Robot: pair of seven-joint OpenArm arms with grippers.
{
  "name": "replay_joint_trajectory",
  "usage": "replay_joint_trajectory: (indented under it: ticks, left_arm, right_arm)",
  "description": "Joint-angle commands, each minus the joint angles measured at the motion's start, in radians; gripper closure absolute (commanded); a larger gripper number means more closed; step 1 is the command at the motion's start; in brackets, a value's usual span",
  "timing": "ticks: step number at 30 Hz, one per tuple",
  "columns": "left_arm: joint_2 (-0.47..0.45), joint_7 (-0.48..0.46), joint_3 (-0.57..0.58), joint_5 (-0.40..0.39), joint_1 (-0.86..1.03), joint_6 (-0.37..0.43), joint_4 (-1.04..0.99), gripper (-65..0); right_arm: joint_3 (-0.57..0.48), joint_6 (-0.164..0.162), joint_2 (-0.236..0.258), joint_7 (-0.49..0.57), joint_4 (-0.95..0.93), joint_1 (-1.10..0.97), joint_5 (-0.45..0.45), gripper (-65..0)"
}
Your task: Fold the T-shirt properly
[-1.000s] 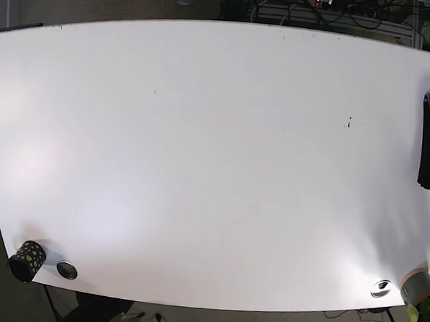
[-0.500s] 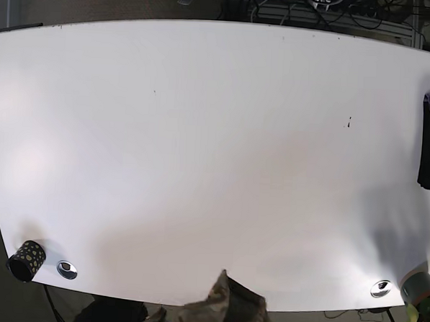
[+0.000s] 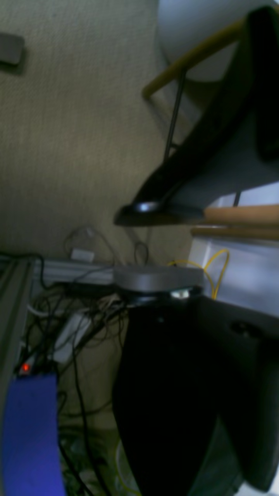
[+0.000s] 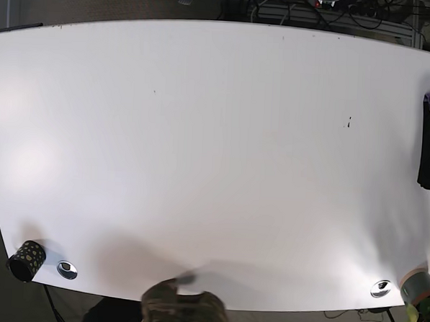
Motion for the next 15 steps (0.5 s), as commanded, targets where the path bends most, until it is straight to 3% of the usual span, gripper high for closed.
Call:
replay_joint_trajectory:
  ticks: [1, 15]
  left_arm:
    - [-0.004, -0.008, -0.002, -0.001, 0.028, -0.002, 0.034, -28.6]
    - [-0.004, -0.008, -0.002, -0.001, -0.011, -0.002, 0.023, -28.6]
  right_arm:
    - [0.003, 0.008, 0.009, 0.015, 0.032, -0.025, 0.009, -15.9]
    - [-0.002, 0.008, 0.010, 0.014, -0.036, 0.039, 0.000, -15.9]
